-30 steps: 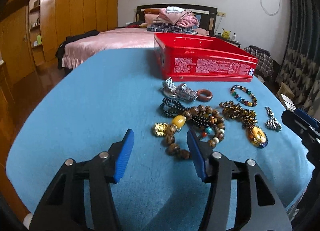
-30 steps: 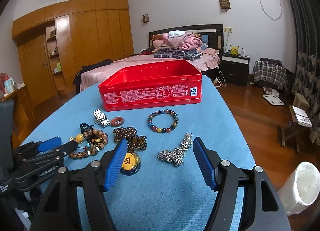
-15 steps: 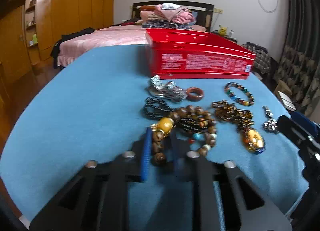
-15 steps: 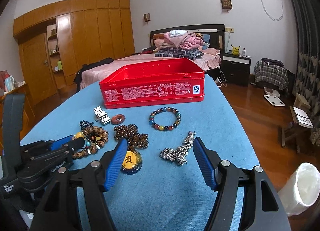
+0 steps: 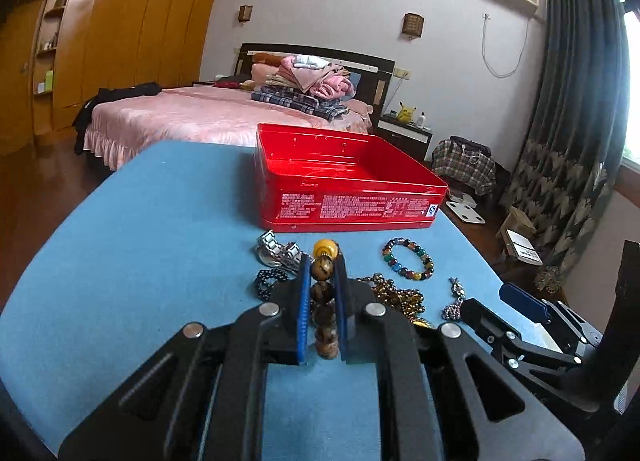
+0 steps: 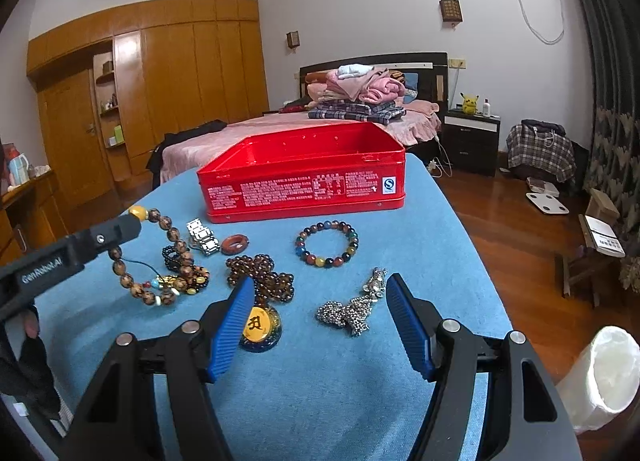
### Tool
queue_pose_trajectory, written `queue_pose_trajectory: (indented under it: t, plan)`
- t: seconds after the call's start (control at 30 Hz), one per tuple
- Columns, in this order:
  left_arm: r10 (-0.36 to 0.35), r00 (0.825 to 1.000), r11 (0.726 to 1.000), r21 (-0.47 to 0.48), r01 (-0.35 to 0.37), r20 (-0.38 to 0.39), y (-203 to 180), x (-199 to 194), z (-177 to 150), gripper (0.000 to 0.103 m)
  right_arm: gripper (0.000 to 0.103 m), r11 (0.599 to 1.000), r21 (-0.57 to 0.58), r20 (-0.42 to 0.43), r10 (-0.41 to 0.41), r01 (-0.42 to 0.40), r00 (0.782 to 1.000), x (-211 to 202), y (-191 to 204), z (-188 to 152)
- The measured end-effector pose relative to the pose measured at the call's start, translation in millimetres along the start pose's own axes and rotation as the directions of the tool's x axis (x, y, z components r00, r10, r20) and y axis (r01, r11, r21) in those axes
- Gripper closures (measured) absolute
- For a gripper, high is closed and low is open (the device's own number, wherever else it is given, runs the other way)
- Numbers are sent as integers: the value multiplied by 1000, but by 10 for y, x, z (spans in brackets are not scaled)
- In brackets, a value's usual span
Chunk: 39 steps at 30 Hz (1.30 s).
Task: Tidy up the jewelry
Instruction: 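Grasp the wooden bead bracelet with the left tool and lift it, then grasp the brown bead necklace with yellow pendant with the right tool while the left tool holds the bracelet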
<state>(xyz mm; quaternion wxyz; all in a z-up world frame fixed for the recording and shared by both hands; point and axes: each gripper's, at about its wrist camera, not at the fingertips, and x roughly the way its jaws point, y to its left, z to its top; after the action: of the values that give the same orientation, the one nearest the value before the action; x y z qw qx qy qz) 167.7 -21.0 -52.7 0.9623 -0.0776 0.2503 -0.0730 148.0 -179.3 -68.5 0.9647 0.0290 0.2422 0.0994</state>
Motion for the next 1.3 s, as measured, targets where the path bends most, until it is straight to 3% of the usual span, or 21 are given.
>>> queue_pose_trajectory:
  t: [0.23, 0.57, 0.87, 0.97, 1.1, 1.3]
  plan:
    - [82, 997, 996, 20, -82, -8, 118, -48, -108, 93, 36, 999, -27, -29, 29, -30, 999, 73, 172, -66]
    - [88, 996, 996, 0, -88, -18, 295, -147, -192, 93, 36, 997, -54, -62, 45, -48, 997, 213, 377, -65]
    - [91, 996, 996, -9, -91, -7, 340, -107, -172, 93, 36, 1000, -14, -163, 21, -24, 986, 491, 333, 111]
    - [89, 996, 996, -12, -89, 0, 341, -94, -158, 93, 40, 999, 11, -197, 41, -39, 980, 559, 283, 114]
    - [88, 996, 996, -9, -88, 1, 326, -83, -153, 93, 61, 996, 23, -232, 88, -85, 969, 607, 258, 92]
    - [94, 996, 996, -7, -94, 3, 337, -79, -134, 93, 65, 991, 34, -238, 136, -132, 962, 497, 302, 26]
